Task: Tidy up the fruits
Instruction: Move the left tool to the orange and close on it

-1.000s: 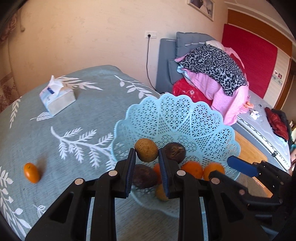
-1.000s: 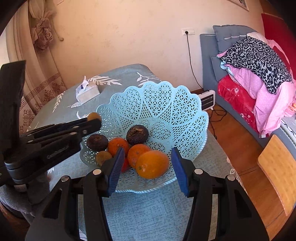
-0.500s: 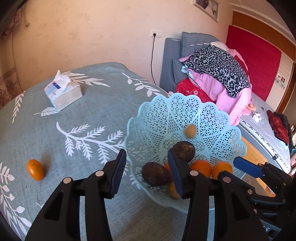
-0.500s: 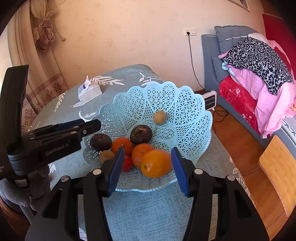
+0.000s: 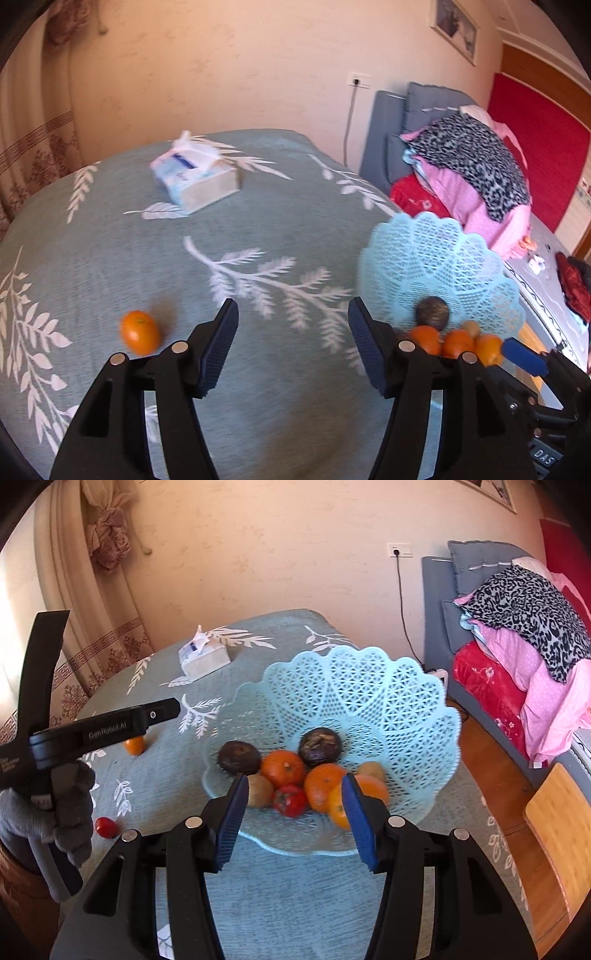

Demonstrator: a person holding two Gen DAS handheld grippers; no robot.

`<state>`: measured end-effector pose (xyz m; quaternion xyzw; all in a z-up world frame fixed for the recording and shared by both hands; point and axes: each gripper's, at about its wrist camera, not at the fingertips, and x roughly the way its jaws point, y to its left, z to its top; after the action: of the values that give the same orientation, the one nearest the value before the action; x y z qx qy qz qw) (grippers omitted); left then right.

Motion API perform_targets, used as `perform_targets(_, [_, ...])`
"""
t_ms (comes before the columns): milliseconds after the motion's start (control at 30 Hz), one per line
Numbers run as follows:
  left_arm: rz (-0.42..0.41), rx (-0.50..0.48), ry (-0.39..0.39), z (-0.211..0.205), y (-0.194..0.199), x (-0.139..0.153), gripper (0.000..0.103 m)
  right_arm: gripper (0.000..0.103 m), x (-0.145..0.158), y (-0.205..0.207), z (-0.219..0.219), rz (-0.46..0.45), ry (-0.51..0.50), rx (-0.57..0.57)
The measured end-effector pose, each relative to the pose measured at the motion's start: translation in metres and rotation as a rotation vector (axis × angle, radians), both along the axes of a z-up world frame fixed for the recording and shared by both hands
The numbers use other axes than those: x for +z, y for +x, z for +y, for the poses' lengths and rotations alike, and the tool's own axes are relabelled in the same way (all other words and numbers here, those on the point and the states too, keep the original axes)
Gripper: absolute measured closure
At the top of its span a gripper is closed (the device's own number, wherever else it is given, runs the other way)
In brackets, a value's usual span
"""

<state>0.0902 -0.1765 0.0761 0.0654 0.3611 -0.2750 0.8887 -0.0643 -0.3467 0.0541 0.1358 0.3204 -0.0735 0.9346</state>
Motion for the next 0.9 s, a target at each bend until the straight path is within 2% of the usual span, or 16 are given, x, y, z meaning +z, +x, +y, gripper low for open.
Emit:
perform_targets(67, [0.004,0.02,0.003,0.012,0.004,-0.001,0.034,0.048,0.0,0.001,0.006,0.0,-0.001,0.013])
perform_targets(100, [0.0,0.034,0.006,0.02,0.006,-0.002,0.033,0.043,0.0,0.002,0.008,-0.001,-0.002,0.016])
perform_targets(433, [0.037,0.171,0.022,0.083,0.035,-0.014,0.033,0.041,0.001,0.011,0.036,0.007,-0.016,0.081])
perform_targets(767, [0.093,0.176,0.022,0.095,0.053,-0.031,0.033,0.041,-0.002,0.021,0.072,0.022,-0.055,0.156])
perform_targets(900, [0.123,0.169,0.024,0.095,0.063,-0.041,0.042,0.041,-0.006,0.025,0.083,0.037,-0.058,0.189])
